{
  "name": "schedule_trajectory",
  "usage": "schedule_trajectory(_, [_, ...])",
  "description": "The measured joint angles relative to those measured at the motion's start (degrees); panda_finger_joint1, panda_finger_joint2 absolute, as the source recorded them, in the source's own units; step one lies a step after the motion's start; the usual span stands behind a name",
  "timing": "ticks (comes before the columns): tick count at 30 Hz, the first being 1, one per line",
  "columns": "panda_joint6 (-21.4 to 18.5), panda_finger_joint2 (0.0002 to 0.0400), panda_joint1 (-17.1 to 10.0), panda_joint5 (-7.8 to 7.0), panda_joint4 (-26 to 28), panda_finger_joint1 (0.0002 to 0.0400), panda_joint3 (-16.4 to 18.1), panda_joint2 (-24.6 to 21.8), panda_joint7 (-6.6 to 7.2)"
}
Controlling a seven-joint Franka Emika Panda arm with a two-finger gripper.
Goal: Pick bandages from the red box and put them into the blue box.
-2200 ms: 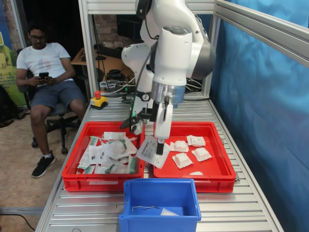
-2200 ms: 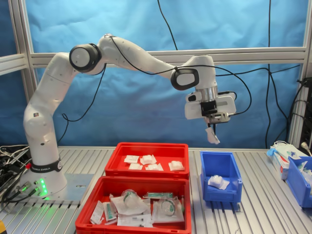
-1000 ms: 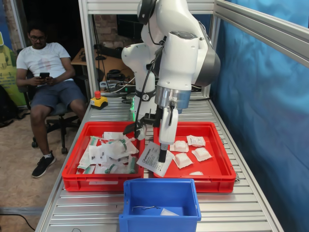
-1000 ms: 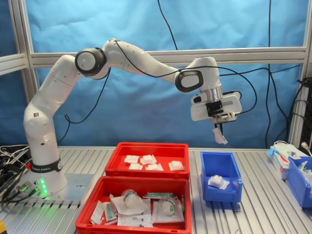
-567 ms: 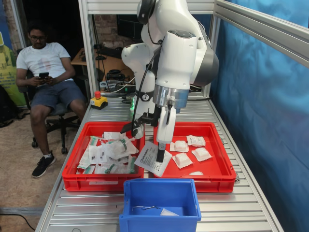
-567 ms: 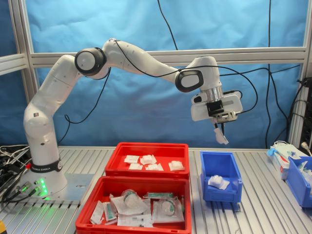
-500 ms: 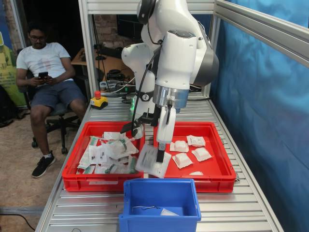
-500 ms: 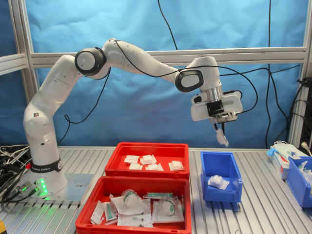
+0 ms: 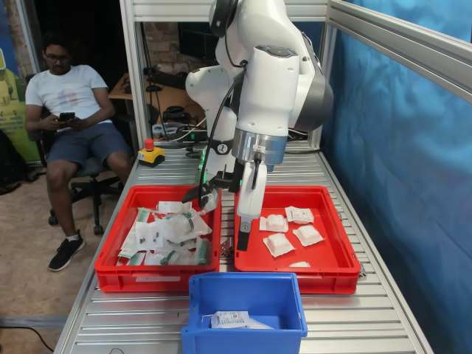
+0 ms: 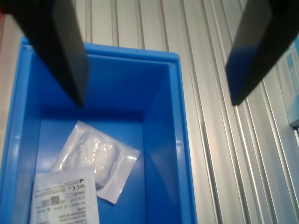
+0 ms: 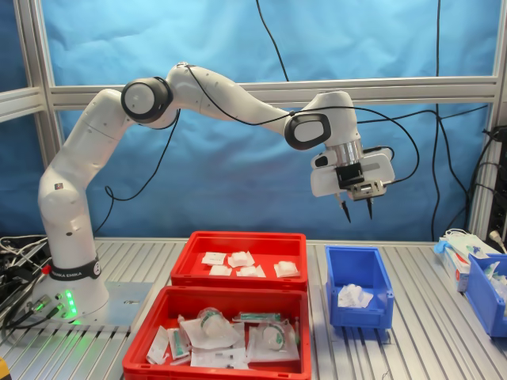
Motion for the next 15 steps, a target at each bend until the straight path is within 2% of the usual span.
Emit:
schedule_trajectory(3, [0.0, 0.02, 0.0, 0.0, 0.0, 0.02, 0.0, 0.0, 0.0])
schedule_trajectory(4, [0.0, 0.0249, 0.0, 0.0, 0.0, 0.0249, 0.0, 0.0, 0.0])
schedule_trajectory(9, [0.0, 0.0249, 0.0, 0.0, 0.0, 0.0249, 0.0, 0.0, 0.0])
schedule_trajectory(10, [0.0, 0.03, 0.0, 0.0, 0.0, 0.03, 0.0, 0.0, 0.0])
schedule_trajectory(12, [0.0, 0.03, 0.0, 0.0, 0.0, 0.03, 0.0, 0.0, 0.0])
schedule_trajectory(13, [0.0, 0.035, 0.0, 0.0, 0.0, 0.035, 0.0, 0.0, 0.0])
schedule_trajectory(15, [0.0, 0.035, 0.0, 0.0, 0.0, 0.035, 0.0, 0.0, 0.0])
